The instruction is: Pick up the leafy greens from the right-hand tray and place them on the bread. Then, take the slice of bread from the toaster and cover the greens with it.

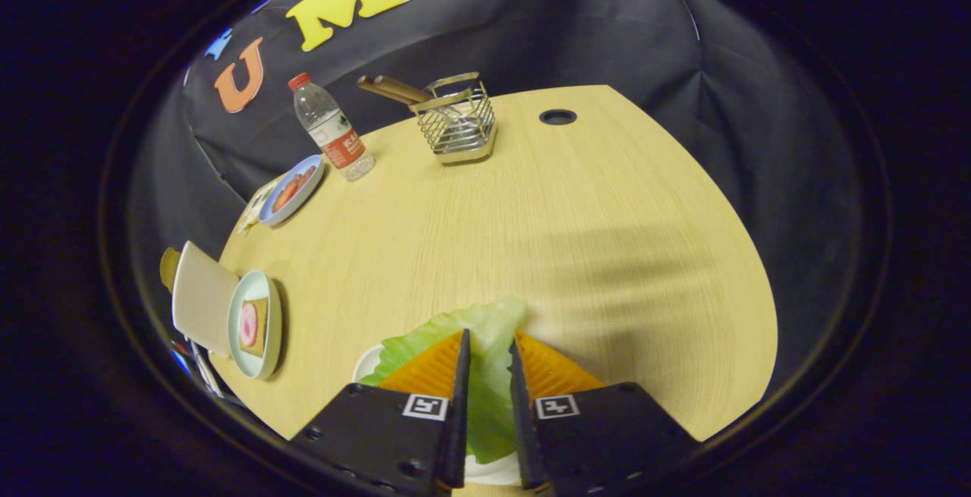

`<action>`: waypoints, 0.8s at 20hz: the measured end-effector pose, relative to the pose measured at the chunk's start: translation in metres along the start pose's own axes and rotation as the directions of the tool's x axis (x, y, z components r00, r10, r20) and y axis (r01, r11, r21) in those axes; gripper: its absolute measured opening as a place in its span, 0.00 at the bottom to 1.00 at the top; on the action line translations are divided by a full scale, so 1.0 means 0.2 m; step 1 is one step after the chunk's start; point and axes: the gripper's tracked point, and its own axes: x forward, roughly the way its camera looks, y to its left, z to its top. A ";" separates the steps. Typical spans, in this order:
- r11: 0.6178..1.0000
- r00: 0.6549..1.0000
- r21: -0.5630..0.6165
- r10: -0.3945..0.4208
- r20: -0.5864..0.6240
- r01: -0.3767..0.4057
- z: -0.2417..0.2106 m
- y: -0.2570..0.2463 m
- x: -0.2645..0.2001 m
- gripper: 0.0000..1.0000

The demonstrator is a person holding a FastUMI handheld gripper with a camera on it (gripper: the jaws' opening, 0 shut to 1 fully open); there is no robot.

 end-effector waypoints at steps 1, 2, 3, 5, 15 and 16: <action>1.000 1.000 0.001 -0.013 0.008 0.013 0.02 0.00 0.00 0.18; 1.000 1.000 0.001 -0.023 0.012 0.023 0.01 0.01 -0.01 0.07; 1.000 1.000 -0.003 -0.029 0.009 0.029 0.01 0.01 -0.02 0.05; 0.999 0.998 0.007 -0.048 0.028 0.048 0.03 0.03 -0.05 0.05; 0.999 0.992 0.035 -0.035 0.123 0.031 0.01 0.45 -0.52 0.00; 0.999 0.991 0.027 -0.033 0.128 0.030 0.00 0.51 -0.56 0.00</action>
